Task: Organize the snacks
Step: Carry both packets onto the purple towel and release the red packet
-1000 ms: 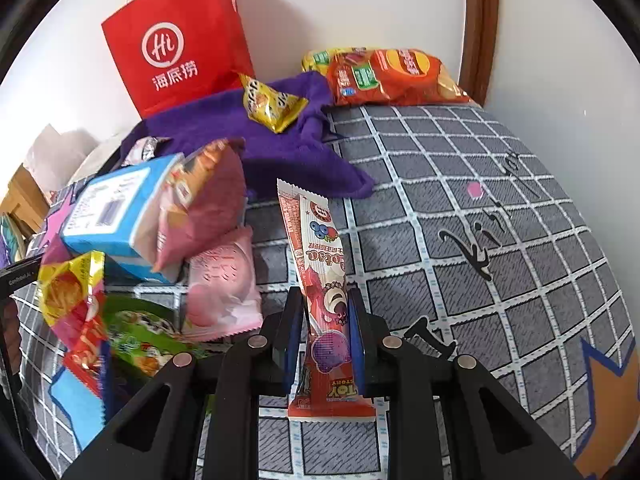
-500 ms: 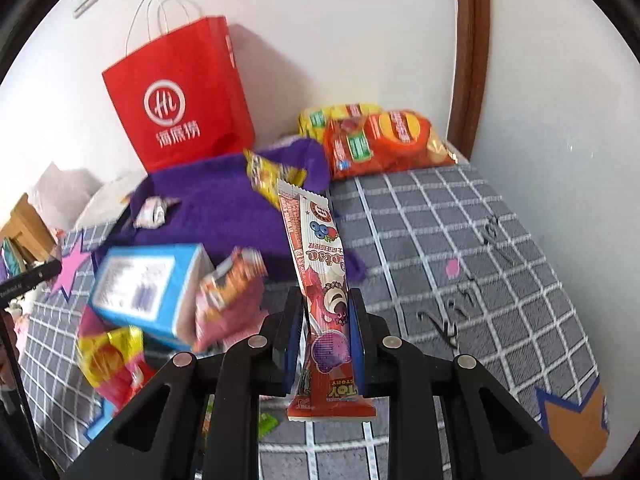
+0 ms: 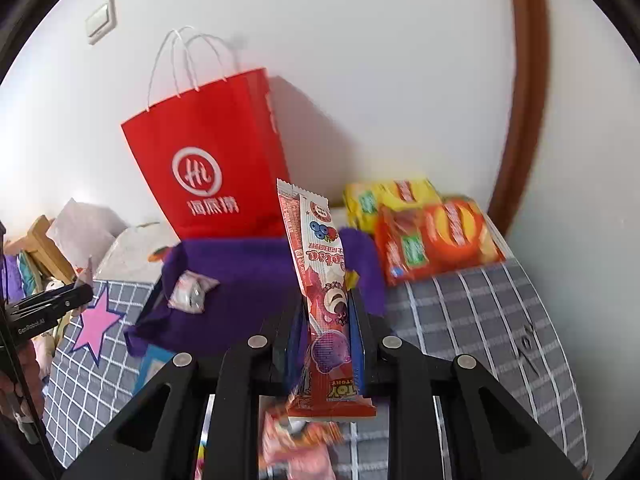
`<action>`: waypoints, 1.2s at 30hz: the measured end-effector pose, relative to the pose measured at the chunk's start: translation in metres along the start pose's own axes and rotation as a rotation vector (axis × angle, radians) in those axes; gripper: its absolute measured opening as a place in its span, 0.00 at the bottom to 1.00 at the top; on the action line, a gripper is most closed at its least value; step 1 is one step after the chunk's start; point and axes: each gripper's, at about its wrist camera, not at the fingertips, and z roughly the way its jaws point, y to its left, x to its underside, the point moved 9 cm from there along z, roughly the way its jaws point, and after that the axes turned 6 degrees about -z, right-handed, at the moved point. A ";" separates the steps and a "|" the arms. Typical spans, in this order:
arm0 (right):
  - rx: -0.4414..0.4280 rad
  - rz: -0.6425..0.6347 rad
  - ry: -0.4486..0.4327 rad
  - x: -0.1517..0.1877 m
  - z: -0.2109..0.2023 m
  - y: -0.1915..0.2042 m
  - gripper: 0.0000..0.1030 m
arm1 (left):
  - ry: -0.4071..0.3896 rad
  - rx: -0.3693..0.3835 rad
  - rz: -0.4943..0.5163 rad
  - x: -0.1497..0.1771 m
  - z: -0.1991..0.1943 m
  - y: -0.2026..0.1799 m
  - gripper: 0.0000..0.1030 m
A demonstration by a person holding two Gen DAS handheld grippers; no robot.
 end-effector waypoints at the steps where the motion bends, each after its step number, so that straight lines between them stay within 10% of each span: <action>1: -0.003 -0.003 -0.003 -0.007 0.004 0.002 0.21 | -0.002 0.001 -0.001 -0.005 0.003 -0.002 0.34; 15: -0.097 -0.101 0.044 -0.043 0.077 0.032 0.21 | 0.013 0.001 0.016 -0.037 0.054 -0.019 0.34; 36: -0.170 -0.230 0.221 0.003 0.136 0.027 0.21 | 0.111 -0.015 -0.018 -0.019 0.099 -0.002 0.34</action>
